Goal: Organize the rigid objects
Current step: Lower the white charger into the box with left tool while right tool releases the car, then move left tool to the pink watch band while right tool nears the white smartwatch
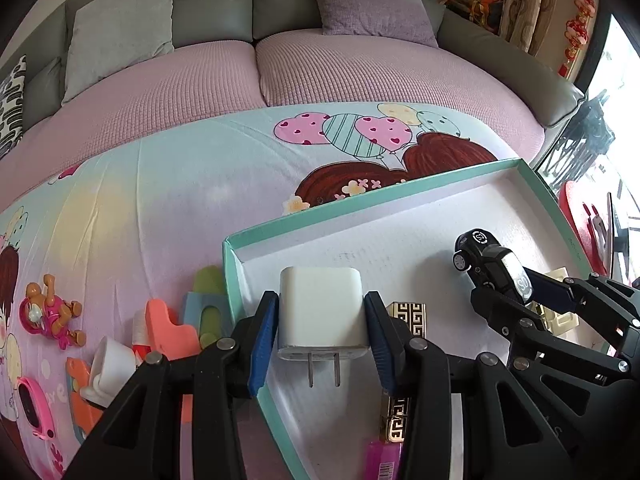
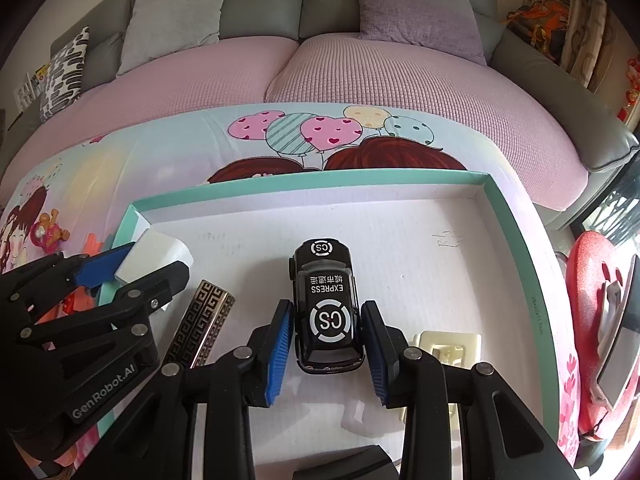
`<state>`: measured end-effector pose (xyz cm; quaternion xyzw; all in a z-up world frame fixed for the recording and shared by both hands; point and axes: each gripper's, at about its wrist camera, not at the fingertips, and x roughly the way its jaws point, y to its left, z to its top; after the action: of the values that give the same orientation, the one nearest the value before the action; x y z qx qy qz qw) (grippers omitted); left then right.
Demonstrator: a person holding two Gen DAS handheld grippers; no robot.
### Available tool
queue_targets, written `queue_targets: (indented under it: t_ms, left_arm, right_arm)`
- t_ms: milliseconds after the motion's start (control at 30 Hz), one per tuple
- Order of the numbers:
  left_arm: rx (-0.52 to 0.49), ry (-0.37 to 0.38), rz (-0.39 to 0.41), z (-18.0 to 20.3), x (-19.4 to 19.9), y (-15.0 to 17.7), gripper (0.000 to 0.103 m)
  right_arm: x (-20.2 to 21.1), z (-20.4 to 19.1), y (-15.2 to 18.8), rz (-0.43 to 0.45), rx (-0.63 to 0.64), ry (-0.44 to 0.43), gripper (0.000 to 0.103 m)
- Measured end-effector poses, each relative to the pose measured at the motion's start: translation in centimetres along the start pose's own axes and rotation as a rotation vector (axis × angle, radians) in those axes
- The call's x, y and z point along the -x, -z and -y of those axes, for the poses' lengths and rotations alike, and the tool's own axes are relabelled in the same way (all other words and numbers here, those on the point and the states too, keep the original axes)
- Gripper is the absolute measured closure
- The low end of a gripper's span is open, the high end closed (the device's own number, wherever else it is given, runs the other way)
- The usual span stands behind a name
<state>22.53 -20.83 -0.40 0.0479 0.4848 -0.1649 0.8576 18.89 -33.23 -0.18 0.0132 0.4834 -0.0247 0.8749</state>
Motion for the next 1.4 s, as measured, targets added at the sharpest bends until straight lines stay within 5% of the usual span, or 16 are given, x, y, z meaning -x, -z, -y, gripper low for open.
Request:
queue_targets:
  t_ms: [333, 767, 867, 967, 1033, 1233, 1400]
  left_arm:
    - [0.019, 0.016, 0.021, -0.1, 1.4, -0.1, 0.056]
    - [0.053, -0.014, 0.079, -1.6, 5.2, -0.4, 0.032]
    - [0.08, -0.02, 0.075, -2.3, 5.5, 0.0, 0.027]
    - [0.1, -0.035, 0.066, -3.0, 5.5, 0.4, 0.017]
    - [0.115, -0.041, 0.066, -3.4, 5.6, 0.8, 0.016]
    - [0.153, -0.081, 0.062, -4.8, 5.8, 1.5, 0.016]
    - [0.2, -0.102, 0.065, -6.1, 6.3, 2.2, 0.015]
  right_arm:
    - [0.5, -0.1, -0.1, 0.012, -0.005, 0.003, 0.065]
    - [3.1, -0.7, -0.1, 0.043, 0.002, 0.018, 0.064]
    - [3.4, -0.7, 0.0, 0.048, -0.001, 0.021, 0.04]
    - [3.7, -0.8, 0.3, 0.057, 0.001, 0.021, 0.035]
    - [3.7, -0.8, 0.5, 0.055, -0.003, 0.021, 0.022]
    - [3.7, -0.8, 0.8, 0.056, -0.013, 0.023, 0.004]
    - [3.8, -0.6, 1.2, 0.059, -0.036, 0.01, 0.0]
